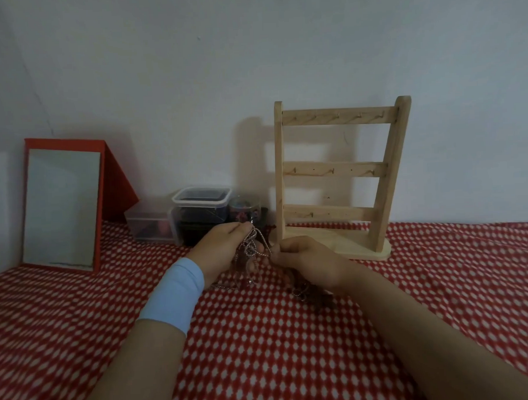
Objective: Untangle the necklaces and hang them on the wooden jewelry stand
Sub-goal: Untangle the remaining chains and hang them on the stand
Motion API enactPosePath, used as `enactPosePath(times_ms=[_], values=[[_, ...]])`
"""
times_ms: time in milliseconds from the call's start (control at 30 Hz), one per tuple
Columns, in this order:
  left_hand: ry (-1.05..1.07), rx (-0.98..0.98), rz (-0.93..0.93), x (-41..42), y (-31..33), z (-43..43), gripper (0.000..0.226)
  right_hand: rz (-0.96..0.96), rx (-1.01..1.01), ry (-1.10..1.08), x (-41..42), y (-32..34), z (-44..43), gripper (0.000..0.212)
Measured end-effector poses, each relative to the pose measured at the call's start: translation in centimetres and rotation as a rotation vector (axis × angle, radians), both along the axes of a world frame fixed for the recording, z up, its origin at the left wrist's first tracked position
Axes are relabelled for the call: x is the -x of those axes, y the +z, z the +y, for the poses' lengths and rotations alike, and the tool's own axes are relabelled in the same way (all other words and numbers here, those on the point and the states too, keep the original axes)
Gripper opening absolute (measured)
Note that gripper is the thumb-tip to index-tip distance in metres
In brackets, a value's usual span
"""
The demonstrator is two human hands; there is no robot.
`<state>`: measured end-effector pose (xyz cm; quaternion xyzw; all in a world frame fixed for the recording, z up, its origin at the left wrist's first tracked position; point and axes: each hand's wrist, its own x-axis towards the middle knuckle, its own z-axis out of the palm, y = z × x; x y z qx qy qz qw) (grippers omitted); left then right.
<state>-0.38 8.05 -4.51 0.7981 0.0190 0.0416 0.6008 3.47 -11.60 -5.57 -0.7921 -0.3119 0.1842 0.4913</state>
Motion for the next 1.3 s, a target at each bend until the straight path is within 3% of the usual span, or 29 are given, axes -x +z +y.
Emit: enactPosePath(times_ms=[133, 267, 367, 533, 767, 867, 1000, 1167, 1233, 1300], values=[[-0.02, 0.134, 0.089, 0.2, 0.2, -0.2, 0.048, 0.049, 0.03, -0.04, -0.1, 0.6, -0.4, 0.052], [-0.097, 0.19, 0.181, 0.8, 0.5, -0.1, 0.042, 0.006, 0.057, -0.078, -0.4, 1.0, -1.1, 0.03], [-0.055, 0.046, 0.137, 1.0, 0.6, 0.5, 0.031, -0.033, 0.1, -0.114, -0.7, 1.3, -1.6, 0.03], [0.084, -0.418, 0.075, 0.4, 0.3, 0.9, 0.024, -0.162, 0.28, -0.226, -1.5, 0.6, -1.6, 0.034], [-0.095, -0.551, 0.296, 0.9, 0.7, 0.7, 0.018, -0.459, 0.422, -0.419, -1.7, 0.2, -1.2, 0.026], [-0.017, -0.469, 0.243, 0.6, 0.8, 0.1, 0.014, -0.462, 0.47, -0.396, -1.4, 0.5, -1.3, 0.031], [0.216, -0.443, 0.186, -0.1, 0.5, 0.9, 0.026, -0.37, 0.403, -0.272, -0.7, 1.2, -1.5, 0.035], [0.142, -0.239, 0.216, -0.1, 0.1, 0.6, 0.024, -0.517, 0.555, -0.215, -0.6, 1.2, -1.5, 0.021], [0.1, -0.11, 0.208, -0.2, 0.0, 0.1, 0.023, -0.62, 0.452, -0.149, -0.2, 1.1, -1.0, 0.028], [0.09, 0.044, 0.2, -0.1, 0.1, -0.5, 0.022, -0.491, 0.257, -0.098, 0.2, 0.6, -0.2, 0.042]])
